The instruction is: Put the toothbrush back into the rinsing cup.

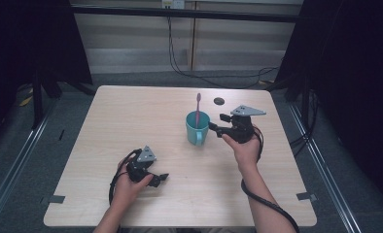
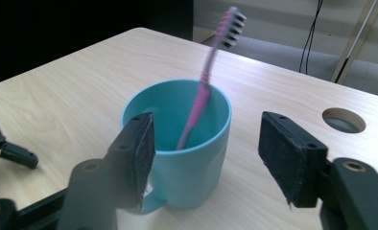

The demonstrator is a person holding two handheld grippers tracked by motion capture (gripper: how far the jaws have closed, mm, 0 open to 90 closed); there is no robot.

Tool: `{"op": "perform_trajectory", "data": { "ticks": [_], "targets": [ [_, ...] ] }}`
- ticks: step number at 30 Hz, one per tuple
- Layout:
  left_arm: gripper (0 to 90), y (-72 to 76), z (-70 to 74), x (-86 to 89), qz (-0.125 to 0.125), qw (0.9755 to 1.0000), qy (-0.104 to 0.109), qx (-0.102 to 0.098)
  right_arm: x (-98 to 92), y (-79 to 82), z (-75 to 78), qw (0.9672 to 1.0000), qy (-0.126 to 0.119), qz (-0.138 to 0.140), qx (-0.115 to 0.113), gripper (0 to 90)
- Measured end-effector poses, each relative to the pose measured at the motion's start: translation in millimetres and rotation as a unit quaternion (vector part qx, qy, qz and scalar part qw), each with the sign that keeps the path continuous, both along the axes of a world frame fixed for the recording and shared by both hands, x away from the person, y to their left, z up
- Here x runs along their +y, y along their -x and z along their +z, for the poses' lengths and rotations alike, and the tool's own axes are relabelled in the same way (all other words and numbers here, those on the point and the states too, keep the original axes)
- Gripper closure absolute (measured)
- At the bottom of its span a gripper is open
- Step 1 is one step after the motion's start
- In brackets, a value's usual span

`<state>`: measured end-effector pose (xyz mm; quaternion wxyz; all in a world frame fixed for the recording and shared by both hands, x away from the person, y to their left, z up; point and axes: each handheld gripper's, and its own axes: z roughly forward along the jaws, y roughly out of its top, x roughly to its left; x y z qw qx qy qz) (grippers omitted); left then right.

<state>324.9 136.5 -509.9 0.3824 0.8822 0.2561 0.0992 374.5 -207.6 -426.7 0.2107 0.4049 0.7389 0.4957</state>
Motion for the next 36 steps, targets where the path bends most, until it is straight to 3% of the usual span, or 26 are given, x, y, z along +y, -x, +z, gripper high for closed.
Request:
{"op": "perform_trajectory", "data": {
  "ticks": [17,36],
  "targets": [
    [15.4,0.0,0.0,0.0,0.0,1.0,0.0,0.0,-0.6,31.6,-22.8,0.9988,0.024,0.029,0.032,23.8],
    [15.4,0.2,-0.2,-0.2,0.002,1.0,0.003,-0.001,-6.6,45.7,-48.0,0.9973,0.035,0.022,0.061,19.3]
  ]
}}
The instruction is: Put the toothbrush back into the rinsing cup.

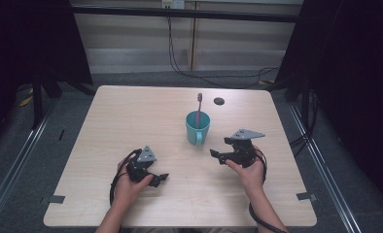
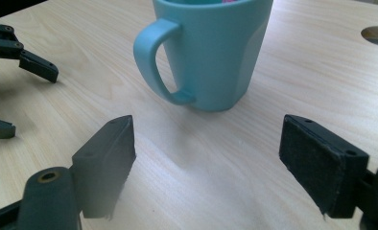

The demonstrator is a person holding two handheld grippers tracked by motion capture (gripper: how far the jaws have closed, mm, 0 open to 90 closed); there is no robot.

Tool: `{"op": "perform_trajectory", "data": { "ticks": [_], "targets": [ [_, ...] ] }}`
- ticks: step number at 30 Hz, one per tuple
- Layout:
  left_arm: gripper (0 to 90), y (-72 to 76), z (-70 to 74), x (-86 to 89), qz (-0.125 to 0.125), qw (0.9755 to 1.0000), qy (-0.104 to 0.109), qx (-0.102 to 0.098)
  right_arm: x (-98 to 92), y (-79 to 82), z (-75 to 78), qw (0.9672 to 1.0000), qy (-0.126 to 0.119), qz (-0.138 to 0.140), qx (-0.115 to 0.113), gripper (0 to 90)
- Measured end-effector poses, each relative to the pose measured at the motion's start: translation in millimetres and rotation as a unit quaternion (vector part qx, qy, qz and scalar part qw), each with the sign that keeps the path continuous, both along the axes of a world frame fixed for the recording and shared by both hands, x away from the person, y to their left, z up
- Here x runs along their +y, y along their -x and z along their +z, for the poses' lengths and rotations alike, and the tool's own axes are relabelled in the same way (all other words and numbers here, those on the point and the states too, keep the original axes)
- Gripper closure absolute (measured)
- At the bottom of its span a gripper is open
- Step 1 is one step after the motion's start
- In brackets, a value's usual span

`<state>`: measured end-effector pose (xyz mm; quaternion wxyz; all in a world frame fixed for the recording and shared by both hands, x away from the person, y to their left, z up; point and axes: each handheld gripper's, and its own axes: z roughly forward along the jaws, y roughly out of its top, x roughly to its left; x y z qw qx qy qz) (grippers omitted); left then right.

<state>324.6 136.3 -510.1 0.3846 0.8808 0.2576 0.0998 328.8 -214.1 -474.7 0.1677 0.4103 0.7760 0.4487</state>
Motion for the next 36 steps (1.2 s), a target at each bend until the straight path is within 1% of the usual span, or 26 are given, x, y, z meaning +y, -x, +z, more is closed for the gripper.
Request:
{"op": "perform_trajectory", "data": {
  "ticks": [6,11,16,22,26,28,34,36],
  "targets": [
    [15.4,0.0,0.0,0.0,0.0,1.0,0.0,0.0,-0.1,3.2,-7.7,0.9999,0.01,0.002,0.008,18.6],
    [15.4,0.0,-0.1,-0.1,0.0,1.0,0.0,0.0,0.6,4.8,-16.8,0.9995,0.024,0.005,0.021,17.1],
    [15.4,0.0,0.0,0.0,0.0,1.0,0.0,0.0,-1.5,5.7,-23.0,0.9989,0.032,0.006,0.033,16.6],
    [15.4,0.0,-0.1,-0.1,0.0,1.0,0.001,0.0,-4.5,6.6,-28.8,0.9985,0.038,0.004,0.04,16.5],
    [15.4,0.0,0.0,-0.1,0.0,1.0,0.0,0.0,-6.1,8.1,-32.2,0.9978,0.051,0.005,0.042,16.0],
    [15.4,0.1,0.0,-0.1,0.0,1.0,0.0,0.0,-7.1,8.7,-33.8,0.9976,0.052,0.004,0.047,15.9],
    [15.4,0.2,0.0,-0.1,0.0,1.0,0.0,-0.001,-9.7,9.0,-36.9,0.9972,0.057,0.006,0.048,15.9],
    [15.4,0.0,-0.1,-0.1,0.0,1.0,0.0,-0.001,-10.2,8.9,-36.4,0.9973,0.055,0.004,0.047,15.9]
  ]
}}
